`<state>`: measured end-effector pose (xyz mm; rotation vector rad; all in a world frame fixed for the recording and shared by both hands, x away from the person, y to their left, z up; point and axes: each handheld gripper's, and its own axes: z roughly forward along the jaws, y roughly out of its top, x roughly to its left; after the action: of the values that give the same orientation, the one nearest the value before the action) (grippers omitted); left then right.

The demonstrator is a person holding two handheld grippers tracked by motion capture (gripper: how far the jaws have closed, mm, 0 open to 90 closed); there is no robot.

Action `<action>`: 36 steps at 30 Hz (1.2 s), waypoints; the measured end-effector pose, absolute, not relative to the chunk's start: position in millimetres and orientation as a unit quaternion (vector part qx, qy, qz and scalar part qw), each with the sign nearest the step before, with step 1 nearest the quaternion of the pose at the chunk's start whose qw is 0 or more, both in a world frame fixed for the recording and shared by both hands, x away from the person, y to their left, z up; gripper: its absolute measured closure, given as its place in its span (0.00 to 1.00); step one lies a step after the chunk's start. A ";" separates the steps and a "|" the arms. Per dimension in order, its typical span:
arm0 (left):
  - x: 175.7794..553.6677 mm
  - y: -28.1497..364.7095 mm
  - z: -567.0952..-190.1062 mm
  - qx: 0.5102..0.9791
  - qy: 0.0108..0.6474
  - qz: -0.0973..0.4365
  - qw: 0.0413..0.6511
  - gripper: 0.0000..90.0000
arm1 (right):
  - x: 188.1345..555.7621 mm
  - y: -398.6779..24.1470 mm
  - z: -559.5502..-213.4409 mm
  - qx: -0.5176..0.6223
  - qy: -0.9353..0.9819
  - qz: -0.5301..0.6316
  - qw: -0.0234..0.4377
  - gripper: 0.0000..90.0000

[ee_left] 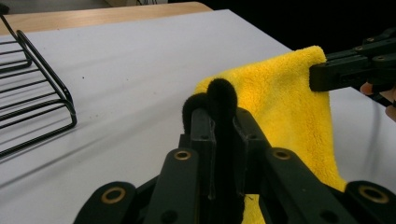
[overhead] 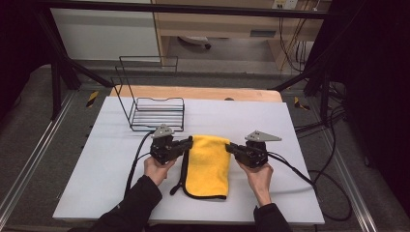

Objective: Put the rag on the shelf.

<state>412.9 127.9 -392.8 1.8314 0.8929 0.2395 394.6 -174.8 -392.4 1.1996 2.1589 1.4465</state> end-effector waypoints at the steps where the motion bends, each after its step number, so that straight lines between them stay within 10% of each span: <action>1: 411.2 127.5 -391.5 0.763 0.371 0.104 0.518 0.89 | 393.4 -174.5 -390.6 0.413 0.746 0.503 0.140 0.94; 36: 374.7 140.5 -342.2 0.719 0.327 0.166 0.590 0.89 | 361.4 -172.8 -338.0 0.350 0.717 0.565 0.212 0.94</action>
<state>374.7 140.5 -342.2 1.6741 0.7618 0.3876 361.4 -172.8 -338.0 0.9713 1.9907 1.5692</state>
